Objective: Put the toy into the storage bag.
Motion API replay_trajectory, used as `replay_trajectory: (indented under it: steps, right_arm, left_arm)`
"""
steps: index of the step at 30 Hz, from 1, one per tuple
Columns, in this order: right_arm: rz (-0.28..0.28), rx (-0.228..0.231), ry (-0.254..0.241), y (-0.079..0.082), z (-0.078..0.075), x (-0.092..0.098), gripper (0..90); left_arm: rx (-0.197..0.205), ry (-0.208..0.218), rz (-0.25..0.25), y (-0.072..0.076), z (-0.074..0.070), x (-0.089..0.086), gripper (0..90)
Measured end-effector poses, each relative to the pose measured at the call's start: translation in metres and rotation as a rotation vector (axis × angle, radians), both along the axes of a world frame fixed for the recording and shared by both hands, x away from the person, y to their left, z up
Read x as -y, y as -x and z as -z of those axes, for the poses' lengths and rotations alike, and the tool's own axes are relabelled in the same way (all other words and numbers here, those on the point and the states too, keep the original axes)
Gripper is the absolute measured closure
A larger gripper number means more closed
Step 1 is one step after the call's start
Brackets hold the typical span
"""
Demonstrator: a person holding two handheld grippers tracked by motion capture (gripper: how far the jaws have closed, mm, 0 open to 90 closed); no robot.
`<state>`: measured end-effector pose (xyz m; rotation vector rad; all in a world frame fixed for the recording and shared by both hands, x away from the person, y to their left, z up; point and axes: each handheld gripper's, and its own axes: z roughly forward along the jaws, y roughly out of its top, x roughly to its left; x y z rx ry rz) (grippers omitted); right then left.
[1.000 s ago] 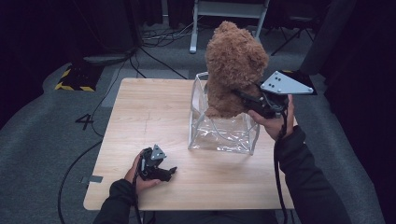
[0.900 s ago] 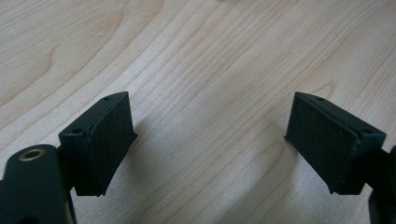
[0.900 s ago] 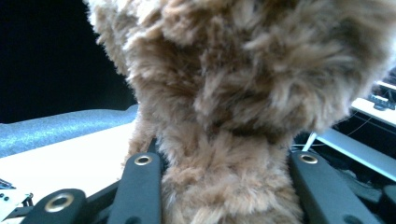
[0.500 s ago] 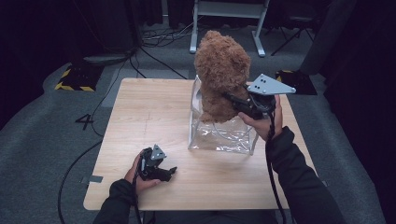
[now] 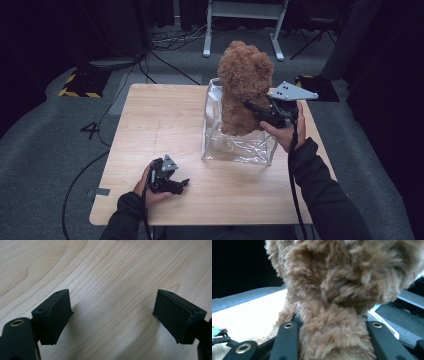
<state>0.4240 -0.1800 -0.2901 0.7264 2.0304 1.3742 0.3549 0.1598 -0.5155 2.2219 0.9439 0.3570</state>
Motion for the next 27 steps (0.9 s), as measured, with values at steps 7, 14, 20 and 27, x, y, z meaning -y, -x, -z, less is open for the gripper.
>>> replay_trajectory:
  steps: [7,14,20,27]
  right_arm:
    - [0.018,-0.036,0.066,-0.007,0.014,-0.004,60.2]
    - [0.005,-0.085,0.150,-0.013,0.019,-0.015,59.3]
    - [0.001,-0.160,0.220,-0.020,0.025,-0.021,57.8]
    - [-0.022,-0.196,0.256,-0.024,0.031,-0.024,57.1]
  left_arm:
    - [-0.001,0.002,-0.001,0.000,0.000,0.000,15.0]
    - [-0.002,0.002,-0.001,0.000,0.000,0.000,15.0]
    - [-0.001,0.002,-0.001,0.000,0.000,0.000,15.0]
    - [-0.001,0.002,-0.001,0.000,0.000,0.000,15.0]
